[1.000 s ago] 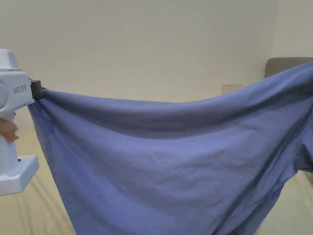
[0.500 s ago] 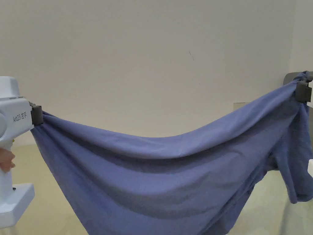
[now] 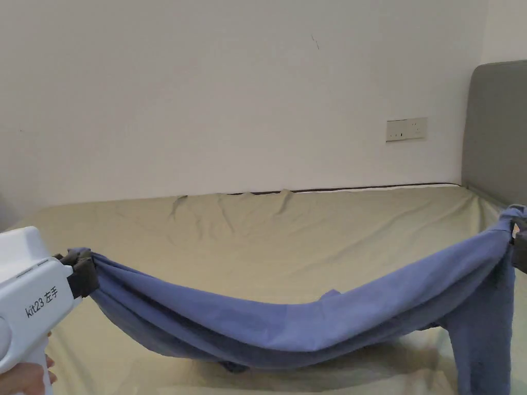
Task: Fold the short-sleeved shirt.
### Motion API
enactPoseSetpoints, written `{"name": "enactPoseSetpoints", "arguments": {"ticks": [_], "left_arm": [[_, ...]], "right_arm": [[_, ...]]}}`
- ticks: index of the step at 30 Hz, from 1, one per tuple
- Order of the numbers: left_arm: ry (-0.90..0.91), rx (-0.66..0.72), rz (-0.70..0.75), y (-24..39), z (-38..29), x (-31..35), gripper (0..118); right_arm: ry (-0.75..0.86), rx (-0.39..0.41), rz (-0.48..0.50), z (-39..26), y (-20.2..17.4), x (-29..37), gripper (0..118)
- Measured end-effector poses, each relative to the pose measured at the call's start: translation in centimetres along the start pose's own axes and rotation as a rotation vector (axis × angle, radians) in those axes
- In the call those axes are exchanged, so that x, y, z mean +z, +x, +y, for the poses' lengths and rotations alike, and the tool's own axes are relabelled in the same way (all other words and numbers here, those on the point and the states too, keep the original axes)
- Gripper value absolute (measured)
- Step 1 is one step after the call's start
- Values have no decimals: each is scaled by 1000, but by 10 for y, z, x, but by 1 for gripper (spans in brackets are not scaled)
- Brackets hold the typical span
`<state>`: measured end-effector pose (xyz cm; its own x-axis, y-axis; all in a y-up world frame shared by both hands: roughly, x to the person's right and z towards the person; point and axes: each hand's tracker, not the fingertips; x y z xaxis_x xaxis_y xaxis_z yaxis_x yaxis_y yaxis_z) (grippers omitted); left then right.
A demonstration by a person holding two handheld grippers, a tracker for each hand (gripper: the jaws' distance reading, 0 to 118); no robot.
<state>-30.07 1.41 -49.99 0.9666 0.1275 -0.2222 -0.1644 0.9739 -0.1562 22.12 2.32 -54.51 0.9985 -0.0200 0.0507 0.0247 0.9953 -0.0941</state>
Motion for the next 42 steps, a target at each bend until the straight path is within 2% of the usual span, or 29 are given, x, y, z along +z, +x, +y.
{"name": "enactPoseSetpoints", "arguments": {"ticks": [2, 3, 4, 7, 9, 10, 14, 15, 16, 17, 18, 21, 25, 27, 28, 29, 30, 31, 32, 33, 34, 35, 36, 39, 40, 41, 42], "left_arm": [[11, 63, -24, -1, -8, 30, 3], [32, 92, -36, -3, -12, 42, 3], [48, 116, -55, -4, -19, 58, 3], [5, 89, -18, -1, -41, 97, 3], [-55, 91, 7, 1, -60, 122, 3], [-80, 100, 1, -1, -71, 134, 3], [-84, 88, 22, -4, -110, 177, 3], [-104, 90, 35, -6, -117, 185, 3], [-110, 93, 24, -9, -123, 191, 3], [-136, 97, 30, -13, -129, 198, 3], [-149, 96, 43, -16, -132, 201, 3], [-166, 70, 74, -28, -145, 210, 3], [-225, 119, 126, -39, -155, 203, 3], [-234, 102, 132, -38, -160, 197, 5], [-240, 82, 133, -37, -161, 194, 13], [-265, 57, 133, -36, -163, 191, 13], [-291, 50, 132, -36, -163, 188, 18], [-322, 63, 138, -37, -164, 184, 34], [-350, 88, 136, -38, -164, 181, 64], [-361, 115, 127, -38, -164, 182, 96], [-333, 134, 116, -37, -164, 186, 118], [-277, 145, 79, -38, -161, 193, 117], [-237, 138, 67, -37, -157, 195, 117], [-245, 17, 46, -21, -135, 201, 117], [-230, -31, 48, -16, -131, 204, 113], [-207, -65, 54, -13, -128, 209, 103], [-191, -76, 54, -11, -126, 212, 80]], "right_arm": [[-41, -38, -3, -12, 11, 31, 6], [-33, -23, -5, -14, 11, 41, 6], [-55, -7, -36, -20, 11, 59, 6], [-71, 107, -77, -37, 17, 101, 6], [-182, -22, -35, -54, 23, 124, 6], [-197, -33, -22, -61, 26, 137, 6], [-252, 124, -64, -84, 24, 177, 6], [-252, 129, -64, -89, 25, 184, 6], [-257, 120, -58, -93, 27, 190, 6], [-331, 2, -51, -103, 32, 198, 6], [-370, -47, -52, -110, 36, 203, 6], [-363, 30, -88, -124, 38, 215, 6], [-409, -9, -92, -139, 41, 215, 7], [-421, 11, -104, -143, 39, 212, 8], [-423, 25, -106, -144, 39, 210, 19], [-423, 26, -102, -145, 39, 208, 19], [-433, 17, -98, -144, 41, 206, 26], [-469, 3, -87, -144, 43, 202, 46], [-505, -6, -80, -143, 44, 198, 83], [-529, -10, -72, -144, 41, 200, 110], [-461, -6, -63, -140, 38, 206, 117], [-395, -6, -54, -133, 34, 208, 115], [-422, 0, -56, -127, 31, 206, 115], [-338, 42, -34, -104, 17, 201, 113], [-292, 57, -30, -97, 10, 200, 104], [-253, 75, -12, -95, 13, 194, 86], [-239, 91, 12, -91, 10, 192, 48]]}}
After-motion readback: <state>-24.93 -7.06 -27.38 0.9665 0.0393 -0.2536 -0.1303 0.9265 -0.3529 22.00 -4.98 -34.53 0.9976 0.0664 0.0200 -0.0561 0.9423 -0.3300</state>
